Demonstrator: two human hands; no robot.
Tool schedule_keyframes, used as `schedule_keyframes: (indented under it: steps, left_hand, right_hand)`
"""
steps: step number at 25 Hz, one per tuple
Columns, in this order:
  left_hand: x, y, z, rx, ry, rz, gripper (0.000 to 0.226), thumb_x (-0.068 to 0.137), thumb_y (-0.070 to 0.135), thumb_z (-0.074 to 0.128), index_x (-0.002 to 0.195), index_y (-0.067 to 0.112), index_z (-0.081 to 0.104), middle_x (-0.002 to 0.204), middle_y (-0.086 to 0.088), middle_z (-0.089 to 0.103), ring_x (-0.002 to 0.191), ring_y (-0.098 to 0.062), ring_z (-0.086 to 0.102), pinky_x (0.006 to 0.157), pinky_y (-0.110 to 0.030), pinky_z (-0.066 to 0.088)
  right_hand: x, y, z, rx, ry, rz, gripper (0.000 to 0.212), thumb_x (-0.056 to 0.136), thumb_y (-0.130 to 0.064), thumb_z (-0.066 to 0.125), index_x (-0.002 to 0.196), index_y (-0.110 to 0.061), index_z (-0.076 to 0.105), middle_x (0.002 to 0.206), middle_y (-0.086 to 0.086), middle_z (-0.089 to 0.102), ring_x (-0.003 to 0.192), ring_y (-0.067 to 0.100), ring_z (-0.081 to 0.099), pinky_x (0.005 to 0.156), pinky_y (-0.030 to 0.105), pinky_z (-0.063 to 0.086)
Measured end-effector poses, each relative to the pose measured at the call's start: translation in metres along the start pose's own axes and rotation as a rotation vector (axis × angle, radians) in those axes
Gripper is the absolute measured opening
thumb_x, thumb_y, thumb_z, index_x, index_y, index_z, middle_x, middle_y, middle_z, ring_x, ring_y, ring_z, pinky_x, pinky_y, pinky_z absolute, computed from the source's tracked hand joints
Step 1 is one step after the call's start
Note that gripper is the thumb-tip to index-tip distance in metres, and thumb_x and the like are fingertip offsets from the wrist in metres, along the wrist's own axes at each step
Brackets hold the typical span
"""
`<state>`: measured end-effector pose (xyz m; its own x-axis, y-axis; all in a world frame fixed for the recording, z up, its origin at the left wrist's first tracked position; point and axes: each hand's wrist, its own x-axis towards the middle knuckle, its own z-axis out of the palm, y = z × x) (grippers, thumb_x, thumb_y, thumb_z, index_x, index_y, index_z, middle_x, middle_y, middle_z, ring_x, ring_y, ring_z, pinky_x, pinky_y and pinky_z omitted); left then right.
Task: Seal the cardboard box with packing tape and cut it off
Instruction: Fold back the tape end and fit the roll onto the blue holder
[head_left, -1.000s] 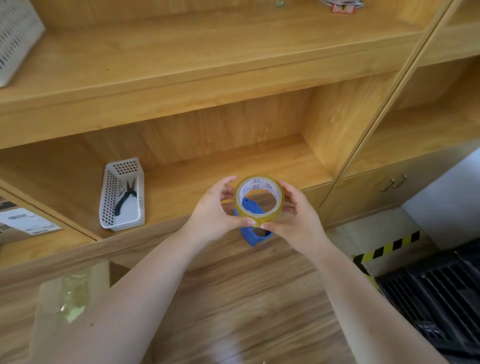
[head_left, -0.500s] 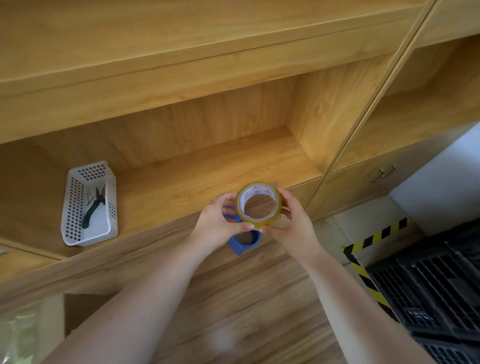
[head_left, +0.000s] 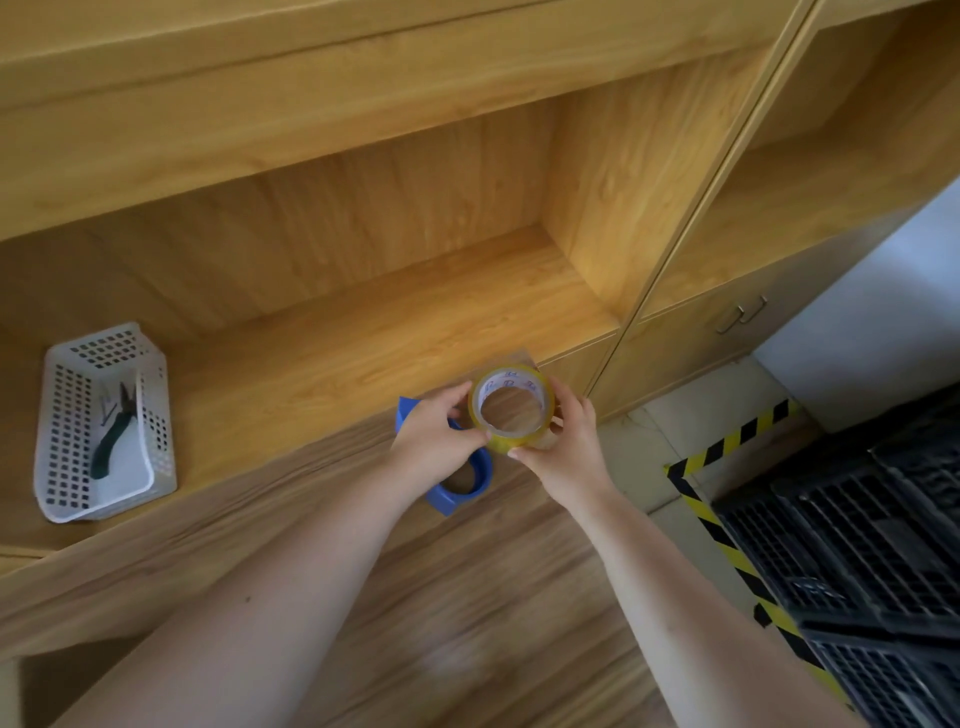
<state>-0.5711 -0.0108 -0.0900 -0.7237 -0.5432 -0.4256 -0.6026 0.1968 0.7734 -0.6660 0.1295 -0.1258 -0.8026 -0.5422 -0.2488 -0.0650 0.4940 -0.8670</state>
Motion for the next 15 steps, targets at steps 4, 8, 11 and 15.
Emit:
schedule_keyframes:
  steps: [4, 8, 11, 15]
  left_hand:
    - [0.019, -0.003, 0.004, 0.088, -0.065, -0.029, 0.062, 0.08, 0.014, 0.057, 0.139, 0.034, 0.05, 0.139, 0.006, 0.052, 0.121, -0.017, 0.051, 0.092, -0.03, 0.044]
    - [0.038, -0.007, 0.013, 0.386, -0.132, -0.127, 0.062, 0.082, 0.023, 0.049, 0.142, 0.036, 0.043, 0.15, -0.009, 0.032, 0.135, -0.04, 0.028, 0.103, -0.043, 0.033]
    - [0.045, -0.006, 0.022, 0.422, -0.151, -0.113, 0.051, 0.08, 0.02, 0.042, 0.129, 0.029, 0.054, 0.142, -0.012, 0.041, 0.131, -0.038, 0.026, 0.091, -0.039, 0.023]
    - [0.046, -0.006, 0.024, 0.474, -0.157, -0.102, 0.048, 0.086, 0.017, 0.042, 0.132, 0.025, 0.053, 0.14, -0.012, 0.047, 0.134, -0.033, 0.026, 0.103, -0.041, 0.021]
  right_hand:
    - [0.012, 0.012, 0.012, -0.103, 0.036, 0.037, 0.092, 0.066, -0.014, 0.085, 0.143, -0.023, 0.036, 0.12, -0.006, 0.038, 0.12, 0.016, 0.043, 0.1, 0.033, 0.041]
    - [0.02, 0.027, 0.026, -0.138, 0.068, 0.119, 0.091, 0.064, -0.015, 0.084, 0.142, -0.022, 0.037, 0.133, 0.006, 0.045, 0.129, 0.026, 0.039, 0.103, 0.041, 0.043]
    - [0.021, 0.035, 0.029, -0.203, 0.107, 0.131, 0.089, 0.066, -0.017, 0.082, 0.142, -0.023, 0.037, 0.134, 0.008, 0.046, 0.129, 0.029, 0.039, 0.104, 0.045, 0.042]
    - [0.019, 0.036, 0.031, -0.213, 0.093, 0.164, 0.094, 0.069, -0.014, 0.08, 0.147, -0.02, 0.028, 0.14, 0.009, 0.041, 0.134, 0.029, 0.035, 0.107, 0.046, 0.039]
